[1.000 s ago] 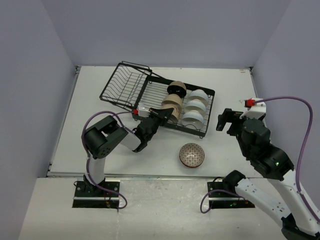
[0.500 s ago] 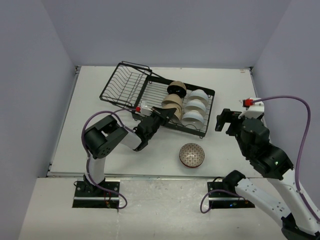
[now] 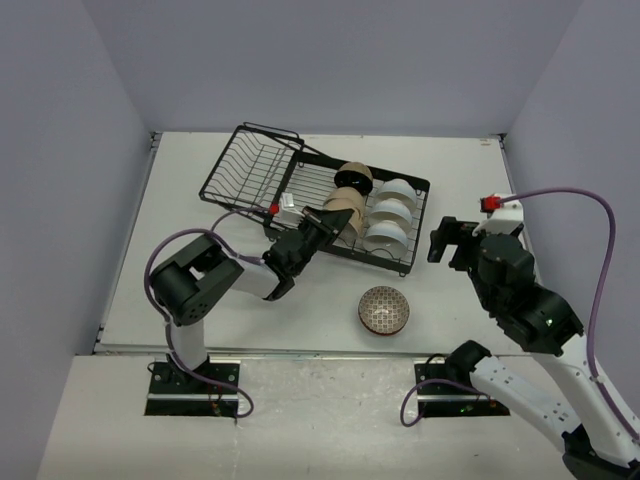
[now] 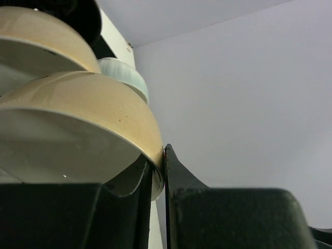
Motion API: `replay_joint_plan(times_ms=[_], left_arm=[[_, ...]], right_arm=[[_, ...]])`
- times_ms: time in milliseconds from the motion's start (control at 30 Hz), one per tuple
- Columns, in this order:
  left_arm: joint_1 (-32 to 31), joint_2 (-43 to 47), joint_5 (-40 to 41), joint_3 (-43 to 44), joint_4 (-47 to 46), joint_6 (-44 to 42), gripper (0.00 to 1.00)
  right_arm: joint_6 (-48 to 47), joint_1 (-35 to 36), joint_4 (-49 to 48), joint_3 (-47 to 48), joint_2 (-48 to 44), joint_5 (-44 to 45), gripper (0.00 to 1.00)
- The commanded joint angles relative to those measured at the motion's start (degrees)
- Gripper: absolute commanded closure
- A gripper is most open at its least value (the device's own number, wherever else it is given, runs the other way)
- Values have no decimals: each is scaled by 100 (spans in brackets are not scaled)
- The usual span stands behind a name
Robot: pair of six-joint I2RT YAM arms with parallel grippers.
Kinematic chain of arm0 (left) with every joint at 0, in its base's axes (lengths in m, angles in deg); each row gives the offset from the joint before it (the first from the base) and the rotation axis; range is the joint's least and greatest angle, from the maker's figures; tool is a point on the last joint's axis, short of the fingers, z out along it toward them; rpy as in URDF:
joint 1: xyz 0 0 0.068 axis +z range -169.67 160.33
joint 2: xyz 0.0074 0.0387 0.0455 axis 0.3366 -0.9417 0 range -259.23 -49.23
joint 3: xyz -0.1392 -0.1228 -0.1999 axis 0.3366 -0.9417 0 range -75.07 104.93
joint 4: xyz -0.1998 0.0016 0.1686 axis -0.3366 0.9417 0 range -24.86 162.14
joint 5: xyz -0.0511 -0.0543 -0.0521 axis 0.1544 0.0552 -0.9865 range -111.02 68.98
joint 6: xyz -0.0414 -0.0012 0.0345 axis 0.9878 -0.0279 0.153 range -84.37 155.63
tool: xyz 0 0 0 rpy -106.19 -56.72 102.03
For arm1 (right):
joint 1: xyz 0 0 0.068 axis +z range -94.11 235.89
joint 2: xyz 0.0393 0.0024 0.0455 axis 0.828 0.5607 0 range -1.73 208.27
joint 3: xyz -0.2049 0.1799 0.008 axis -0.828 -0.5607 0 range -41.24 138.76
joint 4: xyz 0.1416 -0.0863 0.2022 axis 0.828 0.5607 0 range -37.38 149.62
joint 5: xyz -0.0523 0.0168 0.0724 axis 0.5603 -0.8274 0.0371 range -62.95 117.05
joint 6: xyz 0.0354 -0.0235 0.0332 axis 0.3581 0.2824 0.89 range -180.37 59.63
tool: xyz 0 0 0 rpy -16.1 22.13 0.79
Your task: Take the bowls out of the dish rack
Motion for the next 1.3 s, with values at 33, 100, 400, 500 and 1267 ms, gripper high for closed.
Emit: replay_joint_plan(times_ms=[33, 100, 400, 500, 1267], left_arm=[[-34, 609, 6, 153, -1840, -509, 100], [-60, 785, 33, 126, -1647, -624, 100], [-157, 1453, -38, -93, -1032, -975, 100], [-332, 1962, -55, -59, -321, -1414, 100], [-2503, 2448, 1167, 3080, 11712, -4342, 100]], right_arm=[[-97, -13, -183, 36, 60, -111, 1], [-88, -13, -192, 45, 77, -129, 1], [-61, -4, -192, 71, 139, -260, 1], [-44, -13, -175, 89, 148, -313, 1], [167, -13, 124, 423, 561, -612, 1]])
